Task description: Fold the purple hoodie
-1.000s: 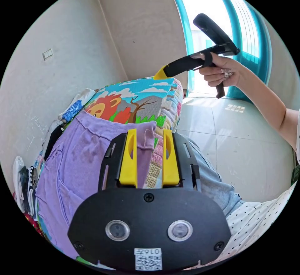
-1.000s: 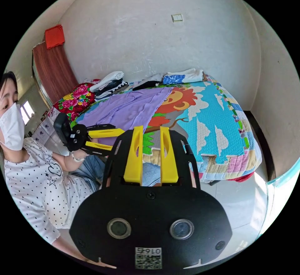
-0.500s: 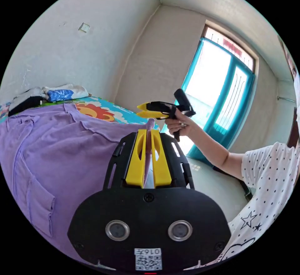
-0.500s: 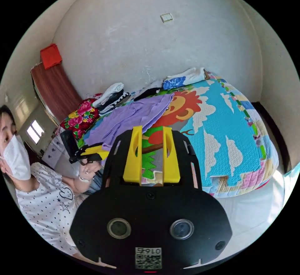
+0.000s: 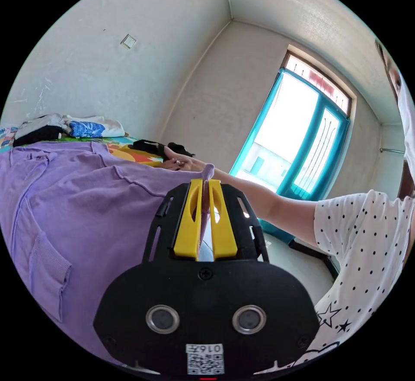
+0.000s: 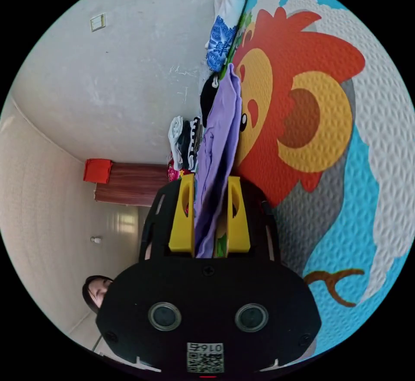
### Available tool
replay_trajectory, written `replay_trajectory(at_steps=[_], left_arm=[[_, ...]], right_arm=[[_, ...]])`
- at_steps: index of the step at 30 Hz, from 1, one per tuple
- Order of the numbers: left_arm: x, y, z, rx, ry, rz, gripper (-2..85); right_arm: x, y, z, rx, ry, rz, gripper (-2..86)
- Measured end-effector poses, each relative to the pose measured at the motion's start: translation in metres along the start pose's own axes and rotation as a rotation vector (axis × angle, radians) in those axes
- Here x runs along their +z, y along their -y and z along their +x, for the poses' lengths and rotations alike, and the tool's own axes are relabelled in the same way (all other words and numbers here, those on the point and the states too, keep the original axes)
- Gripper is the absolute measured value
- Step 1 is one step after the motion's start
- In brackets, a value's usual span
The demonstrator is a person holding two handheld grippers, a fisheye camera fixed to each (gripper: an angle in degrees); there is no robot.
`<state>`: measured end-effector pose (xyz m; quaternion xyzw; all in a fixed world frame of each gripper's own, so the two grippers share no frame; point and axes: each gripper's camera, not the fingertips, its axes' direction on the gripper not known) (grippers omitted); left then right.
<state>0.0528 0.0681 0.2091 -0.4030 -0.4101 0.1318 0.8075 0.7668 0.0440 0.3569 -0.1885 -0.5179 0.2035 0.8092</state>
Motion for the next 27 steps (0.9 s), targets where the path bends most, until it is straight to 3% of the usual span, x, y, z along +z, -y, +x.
replay_trajectory(at_steps=[8, 16, 27], left_arm=[[0.004, -0.014, -0.022, 0.013, -0.025, -0.048, -0.8], [0.000, -0.024, -0.037, 0.038, -0.052, -0.101, -0.8], [0.014, -0.023, -0.035, -0.053, -0.366, -0.113, -0.8]], right_arm=[[0.028, 0.122, -0.024, -0.031, -0.133, 0.085, 9.7], [0.075, 0.173, -0.055, -0.103, -0.299, 0.104, 2.1], [0.065, 0.164, -0.155, -0.203, -0.618, 0.104, 0.3]])
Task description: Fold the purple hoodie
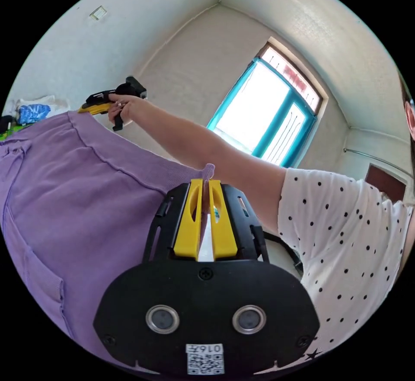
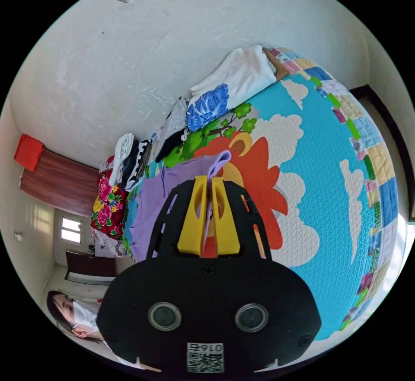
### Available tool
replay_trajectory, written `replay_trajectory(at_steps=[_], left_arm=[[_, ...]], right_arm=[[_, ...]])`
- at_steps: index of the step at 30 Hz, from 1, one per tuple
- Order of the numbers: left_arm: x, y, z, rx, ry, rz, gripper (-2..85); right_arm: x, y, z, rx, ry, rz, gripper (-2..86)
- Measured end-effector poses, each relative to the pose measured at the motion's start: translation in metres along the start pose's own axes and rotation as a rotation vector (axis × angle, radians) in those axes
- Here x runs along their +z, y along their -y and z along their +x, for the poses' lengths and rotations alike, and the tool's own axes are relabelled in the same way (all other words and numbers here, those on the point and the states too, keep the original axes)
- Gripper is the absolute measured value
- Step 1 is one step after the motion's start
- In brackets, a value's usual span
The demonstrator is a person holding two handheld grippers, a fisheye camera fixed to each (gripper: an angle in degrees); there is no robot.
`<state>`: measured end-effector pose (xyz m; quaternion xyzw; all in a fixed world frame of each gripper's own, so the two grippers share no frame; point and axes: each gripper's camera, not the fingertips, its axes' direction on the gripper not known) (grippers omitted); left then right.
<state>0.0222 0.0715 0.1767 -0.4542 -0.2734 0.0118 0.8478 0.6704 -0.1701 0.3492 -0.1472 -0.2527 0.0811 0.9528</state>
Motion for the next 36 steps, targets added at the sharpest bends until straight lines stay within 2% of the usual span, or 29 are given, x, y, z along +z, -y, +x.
replay_trajectory(at_steps=[5, 10, 15, 21, 25, 27, 29, 31, 36], left_arm=[[-0.031, -0.010, -0.005, -0.049, -0.115, 0.119, -0.8], [-0.124, -0.034, 0.012, 0.039, 0.008, 0.292, -0.8], [-0.268, -0.084, 0.013, 0.016, 0.207, 0.536, -0.8], [-0.407, -0.164, 0.004, -0.111, 0.467, 0.718, -0.8], [-0.461, -0.229, -0.016, -0.258, 0.592, 0.810, -0.8], [-0.484, -0.269, -0.040, -0.379, 0.609, 0.817, -0.8], [-0.494, -0.293, -0.060, -0.470, 0.583, 0.798, -0.8], [-0.500, -0.314, -0.071, -0.499, 0.535, 0.834, -0.8], [-0.505, -0.338, -0.067, -0.480, 0.604, 0.834, -0.8]], right_arm=[[-0.018, -0.007, -0.044, 0.002, -0.209, 0.012, 0.3], [0.000, 0.000, -0.123, -0.094, -0.202, 0.052, 0.3], [0.059, 0.024, -0.240, -0.216, -0.146, 0.052, 0.4], [0.198, 0.062, -0.409, -0.397, -0.078, -0.026, 0.4], [0.354, 0.076, -0.497, -0.439, -0.083, -0.187, 0.5], [0.424, 0.074, -0.522, -0.450, -0.135, -0.257, 0.6], [0.512, 0.065, -0.542, -0.470, -0.275, -0.349, 0.8], [0.563, 0.056, -0.551, -0.485, -0.387, -0.398, 1.1], [0.615, 0.041, -0.579, -0.538, -0.494, -0.399, 2.6]])
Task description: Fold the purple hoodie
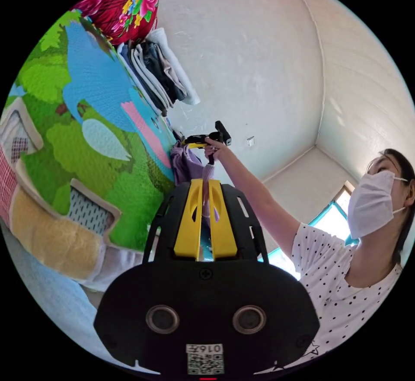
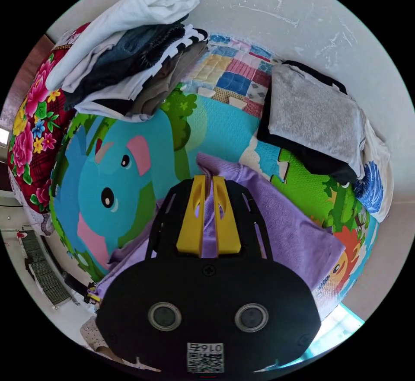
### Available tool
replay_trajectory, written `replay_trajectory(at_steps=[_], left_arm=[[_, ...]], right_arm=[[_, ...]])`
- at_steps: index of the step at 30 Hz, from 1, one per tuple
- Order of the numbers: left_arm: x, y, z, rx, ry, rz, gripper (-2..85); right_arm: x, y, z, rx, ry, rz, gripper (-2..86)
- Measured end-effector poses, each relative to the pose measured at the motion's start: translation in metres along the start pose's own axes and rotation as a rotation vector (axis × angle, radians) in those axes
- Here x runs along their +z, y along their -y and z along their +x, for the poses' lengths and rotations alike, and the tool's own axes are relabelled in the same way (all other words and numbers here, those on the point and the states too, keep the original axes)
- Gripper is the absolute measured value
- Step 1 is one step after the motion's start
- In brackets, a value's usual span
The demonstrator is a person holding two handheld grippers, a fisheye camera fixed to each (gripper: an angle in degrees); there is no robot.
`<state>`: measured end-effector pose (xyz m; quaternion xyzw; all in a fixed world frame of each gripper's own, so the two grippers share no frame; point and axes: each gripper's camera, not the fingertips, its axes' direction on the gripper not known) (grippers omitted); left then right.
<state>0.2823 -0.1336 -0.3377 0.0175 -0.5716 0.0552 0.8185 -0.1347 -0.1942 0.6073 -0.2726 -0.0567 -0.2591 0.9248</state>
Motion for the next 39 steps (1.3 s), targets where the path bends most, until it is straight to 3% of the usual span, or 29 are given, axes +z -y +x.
replay_trajectory(at_steps=[8, 14, 17, 23, 28, 33, 39], left_arm=[[-0.026, -0.014, -0.023, -0.048, -0.025, 0.057, -0.8], [-0.036, -0.020, -0.020, 0.006, 0.052, 0.024, -0.9], [-0.040, -0.024, -0.023, -0.004, 0.085, 0.017, -0.9], [-0.046, -0.037, -0.032, -0.031, 0.115, 0.005, -0.9], [-0.052, -0.045, -0.023, 0.020, 0.182, -0.016, -0.8], [-0.057, -0.052, -0.033, 0.005, 0.121, -0.031, -0.8], [-0.054, -0.060, -0.025, 0.039, 0.130, -0.041, -0.8]], right_arm=[[0.012, 0.013, -0.027, 0.004, 0.227, 0.087, 10.3], [-0.009, -0.018, -0.019, -0.059, 0.355, 0.289, 8.1], [-0.008, -0.029, -0.014, -0.076, 0.422, 0.255, 5.7], [0.042, -0.050, -0.073, -0.250, 0.246, 0.125, 0.7], [0.099, -0.052, -0.125, -0.199, 0.051, 0.121, -0.3], [0.107, -0.056, -0.148, -0.219, 0.046, 0.106, -0.4], [0.092, -0.066, -0.157, -0.133, -0.034, 0.266, -0.4]])
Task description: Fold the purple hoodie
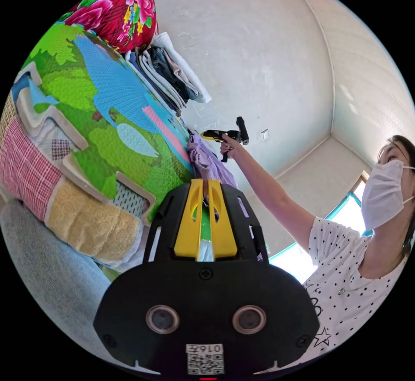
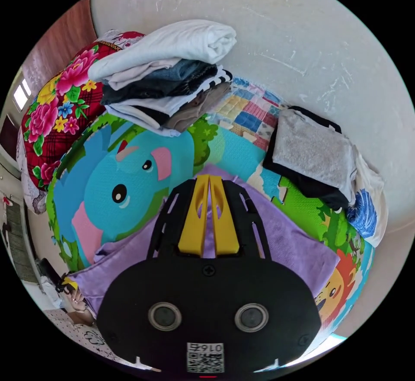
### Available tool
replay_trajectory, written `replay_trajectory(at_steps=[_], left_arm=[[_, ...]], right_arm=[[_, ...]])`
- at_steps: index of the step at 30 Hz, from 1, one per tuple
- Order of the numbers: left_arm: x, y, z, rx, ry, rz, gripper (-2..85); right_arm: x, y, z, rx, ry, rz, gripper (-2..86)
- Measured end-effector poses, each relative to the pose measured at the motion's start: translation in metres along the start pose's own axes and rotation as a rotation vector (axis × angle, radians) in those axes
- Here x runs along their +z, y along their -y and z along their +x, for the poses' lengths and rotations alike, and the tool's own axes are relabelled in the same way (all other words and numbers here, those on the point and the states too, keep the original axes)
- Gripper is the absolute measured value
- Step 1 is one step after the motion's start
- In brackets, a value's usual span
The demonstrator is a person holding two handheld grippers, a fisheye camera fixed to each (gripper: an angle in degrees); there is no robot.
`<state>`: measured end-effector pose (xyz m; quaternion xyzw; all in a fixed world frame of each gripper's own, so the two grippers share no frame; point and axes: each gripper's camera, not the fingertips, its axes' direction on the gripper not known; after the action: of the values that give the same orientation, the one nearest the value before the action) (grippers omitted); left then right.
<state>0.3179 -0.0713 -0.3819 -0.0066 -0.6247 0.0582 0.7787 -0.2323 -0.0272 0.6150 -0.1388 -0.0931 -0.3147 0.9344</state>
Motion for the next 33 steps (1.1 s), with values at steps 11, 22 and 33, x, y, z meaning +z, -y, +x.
replay_trajectory(at_steps=[11, 22, 33], left_arm=[[0.001, -0.017, 0.043, 0.104, 0.130, -0.028, -0.9], [-0.044, -0.013, 0.101, 0.216, 0.125, 0.021, -1.0], [0.125, -0.034, 0.221, 0.486, 0.179, -0.386, -1.0]], right_arm=[[0.049, -0.054, -0.023, 0.020, -0.012, 0.025, -0.5], [-0.097, -0.294, -0.068, -0.402, -0.063, 0.145, 0.6], [-0.143, -0.594, -0.146, -0.267, -0.297, 0.349, 5.6]])
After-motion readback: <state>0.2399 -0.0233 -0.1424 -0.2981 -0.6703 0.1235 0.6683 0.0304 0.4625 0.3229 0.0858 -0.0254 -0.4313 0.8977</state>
